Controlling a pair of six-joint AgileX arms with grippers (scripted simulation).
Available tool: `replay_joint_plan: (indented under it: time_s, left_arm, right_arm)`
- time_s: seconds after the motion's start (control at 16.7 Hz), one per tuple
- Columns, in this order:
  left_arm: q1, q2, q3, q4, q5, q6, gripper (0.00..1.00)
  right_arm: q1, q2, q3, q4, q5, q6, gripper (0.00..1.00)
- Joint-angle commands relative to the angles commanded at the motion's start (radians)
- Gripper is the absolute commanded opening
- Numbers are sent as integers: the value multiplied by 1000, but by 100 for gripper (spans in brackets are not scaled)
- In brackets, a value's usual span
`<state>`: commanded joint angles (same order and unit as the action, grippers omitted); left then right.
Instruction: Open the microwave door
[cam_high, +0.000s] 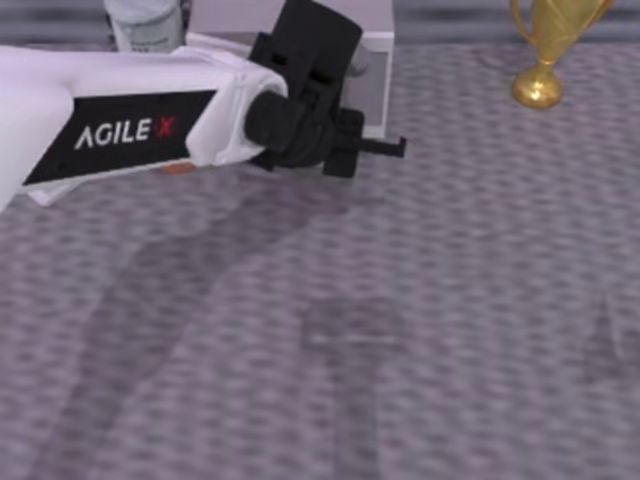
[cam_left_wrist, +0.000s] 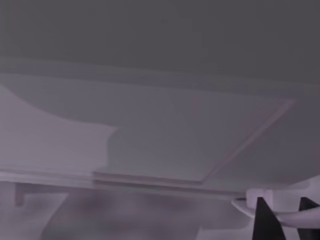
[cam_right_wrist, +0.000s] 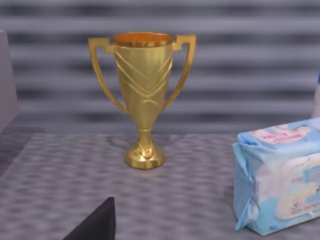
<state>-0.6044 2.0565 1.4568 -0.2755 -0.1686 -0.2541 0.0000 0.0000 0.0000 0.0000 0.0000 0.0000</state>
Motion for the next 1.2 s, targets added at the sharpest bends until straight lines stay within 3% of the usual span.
replay_joint_plan:
  time_s: [0.3, 1.2]
  left_arm:
    - [18, -28, -42, 22, 24, 44, 0]
    - [18, -29, -44, 22, 25, 45, 0]
  right_arm:
    - [0, 0, 0, 0, 0, 0, 100]
    - [0, 0, 0, 0, 0, 0, 100]
